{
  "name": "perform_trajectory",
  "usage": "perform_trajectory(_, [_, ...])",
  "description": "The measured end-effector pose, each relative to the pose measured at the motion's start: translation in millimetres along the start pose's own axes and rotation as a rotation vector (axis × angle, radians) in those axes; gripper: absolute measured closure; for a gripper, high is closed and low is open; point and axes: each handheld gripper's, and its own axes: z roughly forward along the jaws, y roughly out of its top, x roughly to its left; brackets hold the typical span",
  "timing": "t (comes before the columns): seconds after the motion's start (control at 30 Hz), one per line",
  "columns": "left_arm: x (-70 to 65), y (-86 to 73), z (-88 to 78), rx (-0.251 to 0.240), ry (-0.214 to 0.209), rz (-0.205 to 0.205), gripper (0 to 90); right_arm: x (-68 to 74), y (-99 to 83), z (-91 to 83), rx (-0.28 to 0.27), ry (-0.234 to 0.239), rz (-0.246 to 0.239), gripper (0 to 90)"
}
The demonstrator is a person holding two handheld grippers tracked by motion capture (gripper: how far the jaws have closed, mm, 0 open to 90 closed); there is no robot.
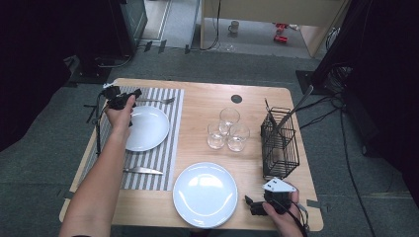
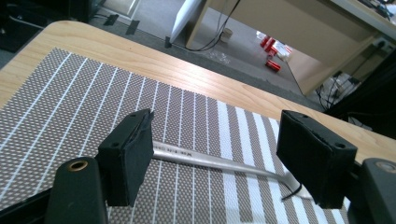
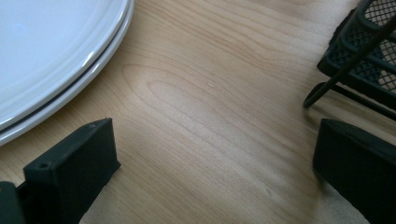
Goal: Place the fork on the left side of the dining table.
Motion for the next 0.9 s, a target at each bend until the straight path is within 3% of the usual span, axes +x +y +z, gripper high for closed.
perform_trajectory(0.13, [-2.2,-1.2,-11.1,0.045,-0.039,0.012,25.3,-1.6,-0.9,-1.8,-0.017,-0.026,0.026,0.0])
perform_trajectory(0.33, [-5.3,-6.7,-29.4,0.094,-0.1,0.129,15.5,0.3,1.7,-4.0,-0.036,-0.044,0.027,0.0])
perform_trajectory(0.53, [-2.9,-9.9,-53.8,0.082,-0.169,0.132,13.1,3.6,12.0,-13.9,-0.066,-0.038,0.028,0.0])
perform_trajectory(0.73, [-10.3,-13.8,-72.1,0.082,-0.179,0.2,10.4,10.0,26.1,-24.5,-0.092,-0.027,0.013,0.0])
perform_trajectory(0.83, [-15.0,-14.7,-81.0,0.069,-0.129,0.252,7.2,13.5,33.4,-29.9,-0.107,-0.024,-0.003,0.0])
perform_trajectory(0.9, [-16.5,-14.0,-85.9,0.071,-0.16,0.252,1.4,15.3,37.7,-32.7,-0.115,-0.019,-0.007,0.0])
